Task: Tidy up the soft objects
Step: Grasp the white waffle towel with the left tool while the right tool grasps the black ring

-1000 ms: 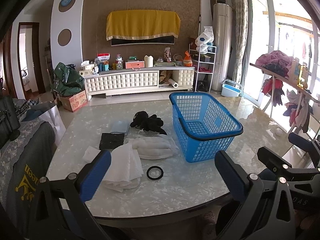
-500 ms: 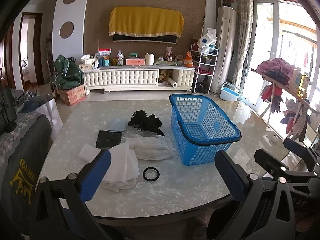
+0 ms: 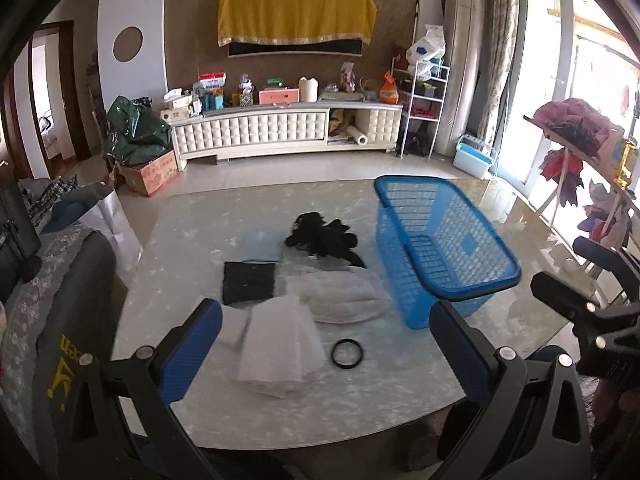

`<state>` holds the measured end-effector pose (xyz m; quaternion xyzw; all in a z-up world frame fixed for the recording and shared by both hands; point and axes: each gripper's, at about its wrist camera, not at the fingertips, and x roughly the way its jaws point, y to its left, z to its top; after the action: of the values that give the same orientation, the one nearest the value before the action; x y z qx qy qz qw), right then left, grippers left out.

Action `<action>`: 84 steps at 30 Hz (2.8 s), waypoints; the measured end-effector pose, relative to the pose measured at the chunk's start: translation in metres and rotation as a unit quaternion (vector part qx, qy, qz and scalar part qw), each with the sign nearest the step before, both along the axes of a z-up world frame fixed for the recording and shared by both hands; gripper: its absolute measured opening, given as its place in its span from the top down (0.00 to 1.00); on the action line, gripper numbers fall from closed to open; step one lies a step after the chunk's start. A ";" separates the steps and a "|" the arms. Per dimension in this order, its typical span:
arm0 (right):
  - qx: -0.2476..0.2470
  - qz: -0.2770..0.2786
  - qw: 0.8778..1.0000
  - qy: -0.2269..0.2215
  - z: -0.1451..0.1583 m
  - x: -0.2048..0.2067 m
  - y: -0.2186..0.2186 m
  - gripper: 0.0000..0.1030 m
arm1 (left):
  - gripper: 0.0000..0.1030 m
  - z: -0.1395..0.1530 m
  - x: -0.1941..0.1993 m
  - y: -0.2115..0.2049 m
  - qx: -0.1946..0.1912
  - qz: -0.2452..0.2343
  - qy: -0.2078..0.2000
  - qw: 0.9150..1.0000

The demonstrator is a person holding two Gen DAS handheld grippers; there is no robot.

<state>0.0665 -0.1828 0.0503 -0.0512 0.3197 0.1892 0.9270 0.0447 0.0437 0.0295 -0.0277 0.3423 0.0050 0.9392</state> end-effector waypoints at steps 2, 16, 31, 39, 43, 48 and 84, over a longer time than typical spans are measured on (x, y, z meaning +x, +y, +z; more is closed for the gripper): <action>0.005 0.018 1.000 0.016 -0.001 0.010 0.009 0.00 | 0.00 0.001 0.006 0.011 0.001 0.001 0.007 1.000; -0.066 0.159 0.978 0.115 -0.048 0.050 0.101 0.00 | 0.00 -0.041 0.033 0.092 -0.014 0.043 0.106 0.993; -0.142 0.211 0.946 0.203 -0.121 0.059 0.158 0.00 | 0.00 -0.125 0.054 0.129 -0.043 0.020 0.195 0.980; -0.168 0.213 0.935 0.228 -0.150 0.065 0.154 0.00 | 0.00 -0.157 0.066 0.126 -0.041 -0.004 0.218 0.975; -0.172 0.213 0.932 0.238 -0.165 0.071 0.154 0.00 | 0.00 -0.168 0.073 0.126 -0.037 -0.003 0.235 0.971; -0.171 0.208 0.927 0.261 -0.182 0.084 0.148 0.08 | 0.00 -0.176 0.082 0.127 -0.045 -0.015 0.241 0.969; -0.162 0.212 0.929 0.257 -0.187 0.061 0.142 0.92 | 0.81 -0.195 0.107 0.085 -0.084 -0.075 0.244 0.963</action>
<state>0.1277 -0.0410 -0.1371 -0.2167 0.5546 0.3335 0.7309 0.1522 0.1290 -0.1652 -0.0783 0.5617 -0.0873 0.8190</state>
